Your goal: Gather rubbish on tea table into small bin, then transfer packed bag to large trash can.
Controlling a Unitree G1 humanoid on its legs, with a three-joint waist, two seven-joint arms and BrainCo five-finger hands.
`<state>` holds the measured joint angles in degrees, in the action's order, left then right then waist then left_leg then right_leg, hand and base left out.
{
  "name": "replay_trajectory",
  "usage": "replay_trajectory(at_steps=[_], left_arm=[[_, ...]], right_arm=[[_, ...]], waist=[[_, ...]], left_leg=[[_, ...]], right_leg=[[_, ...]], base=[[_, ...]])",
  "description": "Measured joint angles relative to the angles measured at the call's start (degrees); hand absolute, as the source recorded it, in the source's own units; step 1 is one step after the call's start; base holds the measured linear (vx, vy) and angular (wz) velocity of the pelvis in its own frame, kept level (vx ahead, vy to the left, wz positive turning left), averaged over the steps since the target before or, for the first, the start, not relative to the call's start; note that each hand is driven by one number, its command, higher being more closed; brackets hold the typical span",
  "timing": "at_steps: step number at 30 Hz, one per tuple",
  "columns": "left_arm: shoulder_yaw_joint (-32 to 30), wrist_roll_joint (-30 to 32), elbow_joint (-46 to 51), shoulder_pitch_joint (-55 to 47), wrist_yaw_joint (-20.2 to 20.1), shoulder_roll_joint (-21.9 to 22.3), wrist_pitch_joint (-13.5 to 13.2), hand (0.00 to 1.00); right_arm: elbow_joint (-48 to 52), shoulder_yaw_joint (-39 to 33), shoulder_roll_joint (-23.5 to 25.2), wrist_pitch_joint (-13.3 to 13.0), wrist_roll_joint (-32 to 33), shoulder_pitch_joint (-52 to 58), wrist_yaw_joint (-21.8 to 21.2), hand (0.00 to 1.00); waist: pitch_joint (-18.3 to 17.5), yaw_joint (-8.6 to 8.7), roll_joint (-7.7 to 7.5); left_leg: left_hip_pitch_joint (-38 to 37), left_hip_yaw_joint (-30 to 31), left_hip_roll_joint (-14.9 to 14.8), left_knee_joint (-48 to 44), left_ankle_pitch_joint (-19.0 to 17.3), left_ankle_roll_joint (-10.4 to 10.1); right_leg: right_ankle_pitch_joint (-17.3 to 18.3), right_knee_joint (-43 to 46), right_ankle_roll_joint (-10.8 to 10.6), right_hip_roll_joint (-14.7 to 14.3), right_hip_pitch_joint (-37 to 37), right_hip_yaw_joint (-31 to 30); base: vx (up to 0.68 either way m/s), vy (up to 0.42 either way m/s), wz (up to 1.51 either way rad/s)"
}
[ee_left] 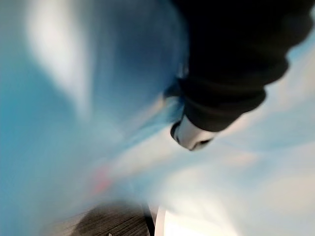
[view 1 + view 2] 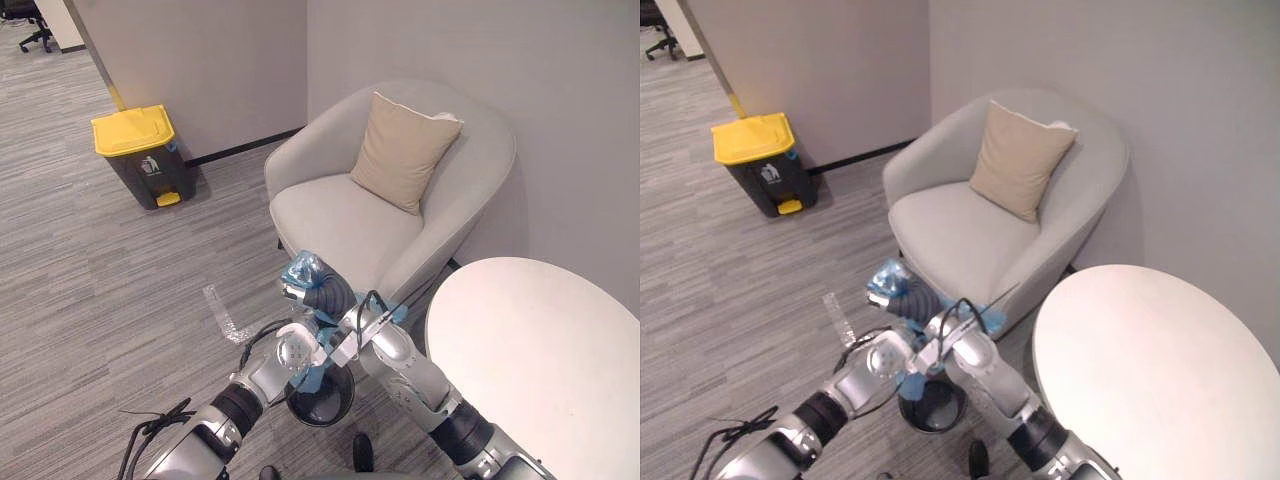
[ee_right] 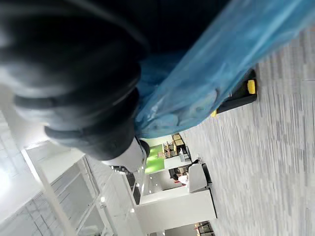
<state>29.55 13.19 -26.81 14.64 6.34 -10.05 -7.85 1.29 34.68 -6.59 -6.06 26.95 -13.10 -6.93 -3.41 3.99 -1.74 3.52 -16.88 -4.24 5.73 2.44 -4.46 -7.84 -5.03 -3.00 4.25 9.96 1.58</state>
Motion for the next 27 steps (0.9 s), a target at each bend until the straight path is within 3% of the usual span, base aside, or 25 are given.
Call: replay_trajectory(at_steps=[3,8,16,19,23,27], left_arm=[[-2.77,-2.19,7.97,-8.67,-0.93,-0.13,-0.19,1.0],[-6.65,-4.5,8.14,-10.21,-1.9,1.18,-0.25,1.0],[-11.08,-6.83,10.54,-12.33,-1.61,2.98,-0.68,1.0],[-13.1,-7.77,10.62,-13.81,-1.14,2.96,-0.91,1.0],[-15.45,-7.83,10.63,-15.84,-0.13,3.12,-0.95,1.0],[-20.49,-9.62,9.89,-19.24,0.36,4.26,-0.92,1.0]], right_arm=[[-0.01,-3.69,0.45,-0.67,-3.25,2.78,0.25,0.0],[-0.06,-6.7,0.52,-1.71,-14.58,3.8,2.27,0.0],[2.21,-15.21,-1.35,-3.16,-36.69,6.37,9.57,0.0],[5.82,-17.8,-2.59,-5.01,-45.71,9.2,13.4,0.0],[6.29,-22.05,-1.81,-5.19,-49.34,12.33,16.33,0.0],[4.03,-28.99,2.09,-5.4,-44.0,17.03,17.04,0.0]], waist=[[0.08,-0.99,0.06],[0.33,-1.45,0.41],[0.8,-1.44,0.47],[1.24,-1.41,0.38],[1.71,-1.41,0.21],[2.08,-1.31,0.37]], left_leg=[[0.03,0.18,-0.09,0.02,-0.15,-0.07],[-0.17,0.66,0.02,0.04,-0.14,-0.07],[-0.56,1.23,-0.02,0.11,-0.15,-0.07],[-0.56,1.41,-0.02,0.11,-0.15,-0.07],[-0.57,1.61,0.01,0.11,-0.15,-0.07],[-0.57,1.7,0.05,0.11,-0.15,-0.07]], right_leg=[[0.1,0.0,-0.12,-0.04,-0.05,0.12],[0.24,0.0,-0.3,0.31,-0.53,0.55],[0.46,0.0,-0.48,0.38,-1.13,1.09],[0.5,0.0,-0.53,0.38,-1.22,1.28],[0.53,0.0,-0.58,0.45,-1.31,1.44],[0.55,0.0,-0.61,0.53,-1.36,1.57]], base=[[0.0,0.0,0.03],[0.0,0.0,0.05],[0.0,-0.002,0.02],[0.0,0.0,0.0],[0.0,-0.006,0.02],[0.0,0.0,0.0]])
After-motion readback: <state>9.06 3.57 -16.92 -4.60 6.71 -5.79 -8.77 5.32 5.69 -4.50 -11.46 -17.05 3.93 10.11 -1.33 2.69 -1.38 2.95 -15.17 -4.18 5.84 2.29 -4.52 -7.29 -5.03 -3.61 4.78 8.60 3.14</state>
